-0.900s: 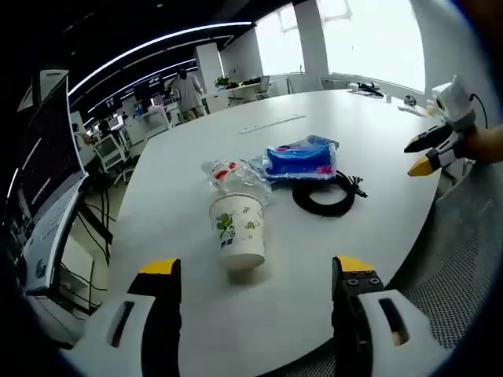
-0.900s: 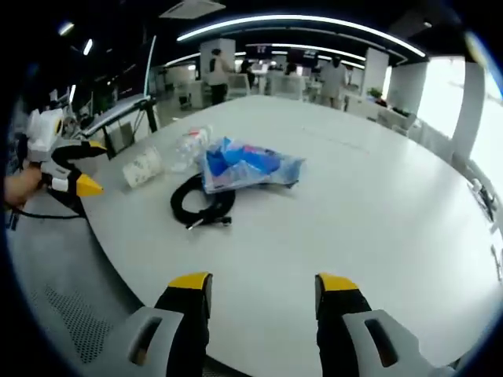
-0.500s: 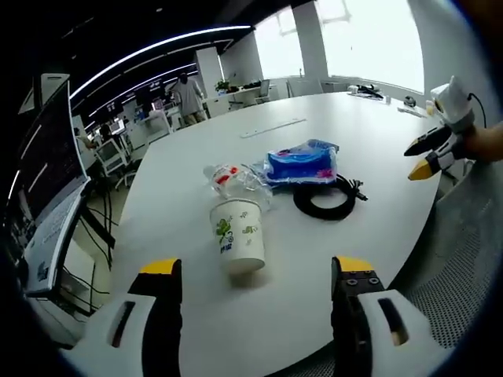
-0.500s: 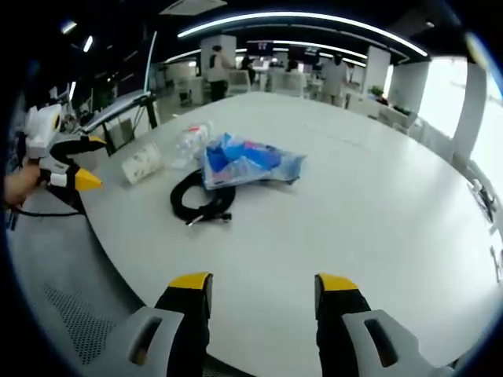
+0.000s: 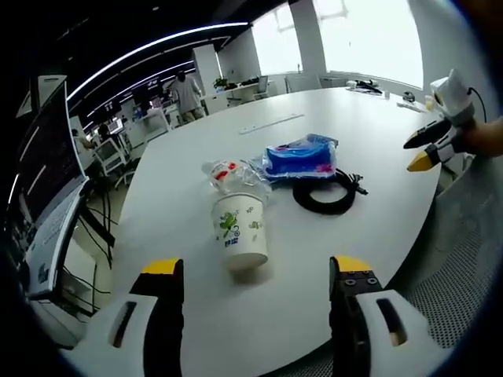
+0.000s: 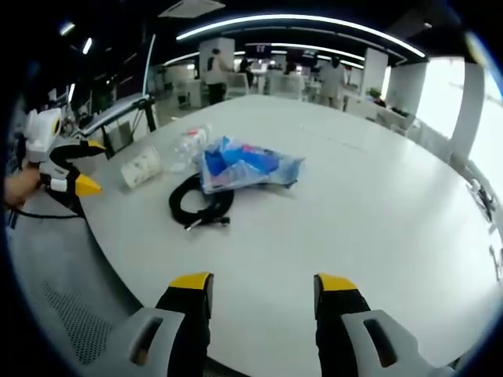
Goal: Arrange the tabletop items into an orderly group along one side of the table until the central work area is clear of visible clutter.
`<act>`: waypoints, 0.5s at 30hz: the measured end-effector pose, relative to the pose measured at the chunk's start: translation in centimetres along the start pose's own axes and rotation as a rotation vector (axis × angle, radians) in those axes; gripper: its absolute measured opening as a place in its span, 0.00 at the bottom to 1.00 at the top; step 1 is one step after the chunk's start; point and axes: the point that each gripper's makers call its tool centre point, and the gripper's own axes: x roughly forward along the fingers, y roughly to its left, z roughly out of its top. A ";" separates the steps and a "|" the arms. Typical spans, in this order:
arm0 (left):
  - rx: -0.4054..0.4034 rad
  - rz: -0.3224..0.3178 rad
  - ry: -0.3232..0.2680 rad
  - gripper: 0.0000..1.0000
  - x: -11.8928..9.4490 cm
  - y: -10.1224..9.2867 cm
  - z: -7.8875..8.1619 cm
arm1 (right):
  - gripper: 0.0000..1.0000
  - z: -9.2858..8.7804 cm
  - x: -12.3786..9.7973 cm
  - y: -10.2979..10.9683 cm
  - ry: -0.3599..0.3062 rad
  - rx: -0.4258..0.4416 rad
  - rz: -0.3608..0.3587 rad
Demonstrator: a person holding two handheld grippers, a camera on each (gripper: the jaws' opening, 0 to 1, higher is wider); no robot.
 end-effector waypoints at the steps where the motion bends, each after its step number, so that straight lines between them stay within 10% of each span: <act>1: 0.002 -0.001 0.004 0.77 0.0 0.0 -0.1 | 0.51 0.0 0.0 0.0 0.000 0.000 0.001; 15: -0.041 -0.036 0.038 0.75 0.4 -0.6 -0.7 | 0.51 0.3 -0.7 -1.3 -0.044 0.026 -0.067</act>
